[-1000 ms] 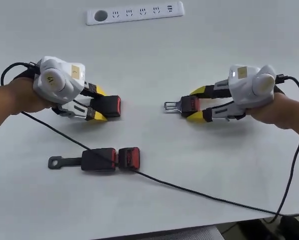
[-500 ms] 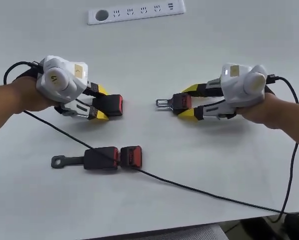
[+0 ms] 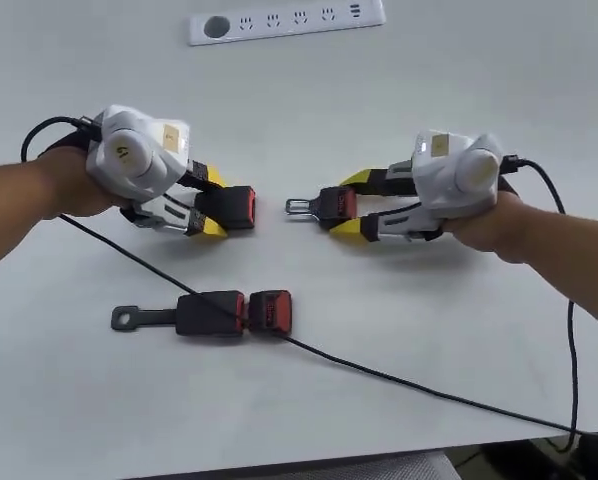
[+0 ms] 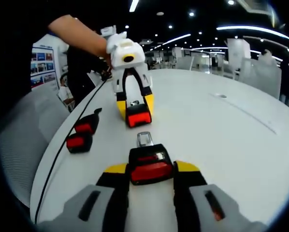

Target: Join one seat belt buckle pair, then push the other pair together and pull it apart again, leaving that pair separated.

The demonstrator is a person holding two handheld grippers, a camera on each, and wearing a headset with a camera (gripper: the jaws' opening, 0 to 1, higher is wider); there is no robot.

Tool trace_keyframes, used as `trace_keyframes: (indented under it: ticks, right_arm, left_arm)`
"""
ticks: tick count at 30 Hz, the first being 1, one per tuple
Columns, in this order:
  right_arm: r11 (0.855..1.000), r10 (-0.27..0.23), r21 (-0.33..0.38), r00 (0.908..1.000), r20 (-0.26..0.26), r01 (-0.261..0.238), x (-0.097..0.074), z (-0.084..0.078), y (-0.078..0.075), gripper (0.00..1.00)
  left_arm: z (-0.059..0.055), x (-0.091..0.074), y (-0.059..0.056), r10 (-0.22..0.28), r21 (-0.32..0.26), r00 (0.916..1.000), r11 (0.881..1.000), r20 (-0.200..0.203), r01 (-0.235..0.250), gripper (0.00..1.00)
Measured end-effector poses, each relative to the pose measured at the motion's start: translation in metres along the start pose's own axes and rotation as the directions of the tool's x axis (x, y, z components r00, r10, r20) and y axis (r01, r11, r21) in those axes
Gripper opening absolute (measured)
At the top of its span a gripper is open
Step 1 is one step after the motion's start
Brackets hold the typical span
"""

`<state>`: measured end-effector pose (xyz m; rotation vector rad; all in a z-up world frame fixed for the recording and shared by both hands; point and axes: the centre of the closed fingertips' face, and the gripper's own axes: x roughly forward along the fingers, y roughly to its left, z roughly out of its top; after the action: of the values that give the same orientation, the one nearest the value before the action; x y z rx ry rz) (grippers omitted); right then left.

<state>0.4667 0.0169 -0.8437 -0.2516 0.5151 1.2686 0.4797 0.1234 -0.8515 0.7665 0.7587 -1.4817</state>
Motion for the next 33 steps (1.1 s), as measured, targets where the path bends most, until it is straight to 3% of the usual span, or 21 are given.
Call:
trace_keyframes:
  ticks: [8, 10, 18, 24, 28, 33]
  right_arm:
    - [0.999, 0.012, -0.032, 0.9999, -0.005, -0.012, 0.022, 0.009, 0.016, 0.35]
    - [0.998, 0.014, -0.067, 0.9997, -0.022, -0.015, 0.023, 0.01, 0.018, 0.35]
    - [0.998, 0.017, -0.066, 0.9993, -0.033, -0.019, 0.03, 0.013, 0.028, 0.35]
    - [0.997, 0.016, -0.071, 0.9984, -0.055, -0.02, 0.027, 0.012, 0.029, 0.35]
    - [0.998, 0.011, -0.057, 0.9979, -0.064, -0.014, 0.027, 0.012, 0.027, 0.35]
    - [0.999, 0.007, -0.049, 0.9972, -0.075, -0.011, 0.03, 0.013, 0.023, 0.34]
  left_arm:
    - [0.0, 0.001, 0.0, -0.003, 0.007, 1.0, 1.0, -0.01, 0.003, 0.35]
    - [0.0, 0.001, -0.001, -0.006, 0.017, 0.9999, 1.0, -0.016, 0.007, 0.35]
    - [0.001, 0.002, -0.002, -0.015, 0.031, 0.9993, 0.999, -0.034, 0.016, 0.35]
    - [0.001, 0.002, -0.003, -0.018, 0.042, 0.999, 0.999, -0.04, 0.019, 0.35]
    - [0.002, 0.003, -0.004, -0.017, 0.051, 0.9968, 0.998, -0.078, 0.021, 0.35]
    - [0.001, 0.003, -0.004, -0.016, 0.045, 0.9964, 0.999, -0.084, 0.02, 0.35]
